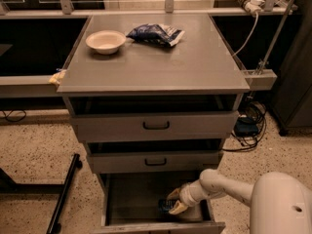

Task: Place rxbar blueberry into bottom drawer

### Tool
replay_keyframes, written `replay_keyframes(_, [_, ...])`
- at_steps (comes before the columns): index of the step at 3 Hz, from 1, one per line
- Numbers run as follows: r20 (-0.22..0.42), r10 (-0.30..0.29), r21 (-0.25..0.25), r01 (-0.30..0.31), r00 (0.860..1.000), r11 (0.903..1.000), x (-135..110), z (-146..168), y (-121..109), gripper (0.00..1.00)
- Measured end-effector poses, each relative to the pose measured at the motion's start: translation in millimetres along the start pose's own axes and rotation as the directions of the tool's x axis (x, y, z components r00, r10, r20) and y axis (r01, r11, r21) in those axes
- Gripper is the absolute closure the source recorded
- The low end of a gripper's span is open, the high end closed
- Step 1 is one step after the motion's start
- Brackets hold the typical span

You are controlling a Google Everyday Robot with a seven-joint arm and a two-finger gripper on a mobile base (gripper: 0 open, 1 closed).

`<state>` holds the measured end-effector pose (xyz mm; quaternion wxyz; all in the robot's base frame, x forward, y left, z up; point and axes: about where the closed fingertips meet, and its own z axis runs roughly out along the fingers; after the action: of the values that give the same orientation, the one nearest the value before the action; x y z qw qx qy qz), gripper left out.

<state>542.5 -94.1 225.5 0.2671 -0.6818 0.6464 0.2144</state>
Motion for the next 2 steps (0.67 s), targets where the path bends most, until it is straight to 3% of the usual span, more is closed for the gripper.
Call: replay_keyframes(2, [0.037,-0.044,0.034,0.043,0.998,0.9985,4.7,16.4,-11.5,1.00])
